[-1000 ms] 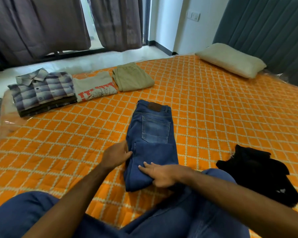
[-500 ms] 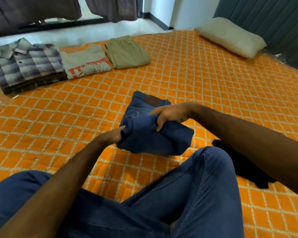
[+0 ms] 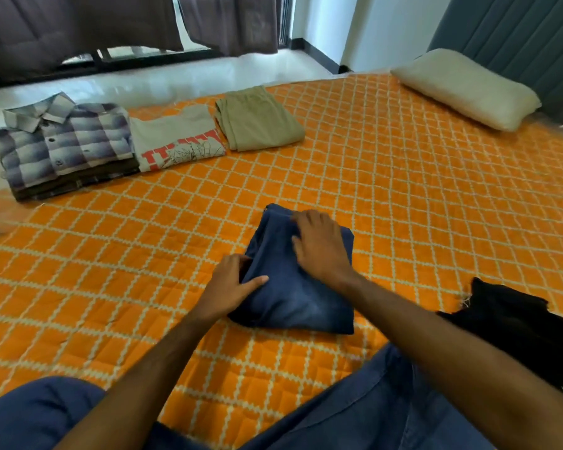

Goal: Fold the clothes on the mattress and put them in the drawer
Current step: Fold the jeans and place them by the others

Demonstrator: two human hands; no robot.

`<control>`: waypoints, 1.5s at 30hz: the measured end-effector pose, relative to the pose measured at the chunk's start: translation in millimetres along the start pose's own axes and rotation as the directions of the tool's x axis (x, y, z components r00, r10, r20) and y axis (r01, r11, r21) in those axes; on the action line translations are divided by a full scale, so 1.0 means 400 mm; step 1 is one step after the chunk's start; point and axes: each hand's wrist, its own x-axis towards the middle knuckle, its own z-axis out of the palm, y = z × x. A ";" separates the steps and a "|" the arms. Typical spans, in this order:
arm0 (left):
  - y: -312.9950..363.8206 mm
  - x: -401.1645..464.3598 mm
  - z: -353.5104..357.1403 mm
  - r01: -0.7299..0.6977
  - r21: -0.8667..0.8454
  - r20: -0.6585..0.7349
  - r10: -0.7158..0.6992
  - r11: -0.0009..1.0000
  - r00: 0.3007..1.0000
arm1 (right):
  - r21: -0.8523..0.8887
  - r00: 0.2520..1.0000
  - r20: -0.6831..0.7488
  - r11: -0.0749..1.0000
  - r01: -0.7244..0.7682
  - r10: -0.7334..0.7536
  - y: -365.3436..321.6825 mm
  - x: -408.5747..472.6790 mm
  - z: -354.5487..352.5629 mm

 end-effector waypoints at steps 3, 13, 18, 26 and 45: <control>-0.003 0.040 0.024 0.130 -0.009 -0.121 -0.130 0.992 0.984 | -0.020 0.990 0.134 0.999 0.042 -0.039 -0.047 -0.154 0.108; 0.127 0.070 -0.007 0.226 -0.470 0.197 -0.148 0.853 0.969 | 0.543 0.885 0.440 0.739 -0.399 0.154 -0.072 -0.082 0.069; 0.294 0.033 -0.082 -0.056 -0.333 0.181 0.122 0.941 0.976 | 0.884 0.911 0.407 -0.283 -0.372 0.073 -0.106 -0.078 -0.105; 0.376 -0.032 -0.090 -0.216 -0.398 0.250 0.332 0.891 0.910 | 0.870 0.837 0.444 -0.375 -0.319 0.319 -0.076 -0.155 -0.068; 0.104 0.108 -0.127 0.215 -0.488 0.128 -0.174 0.846 0.976 | 0.925 0.921 0.238 0.216 -0.311 0.308 0.033 0.030 -0.051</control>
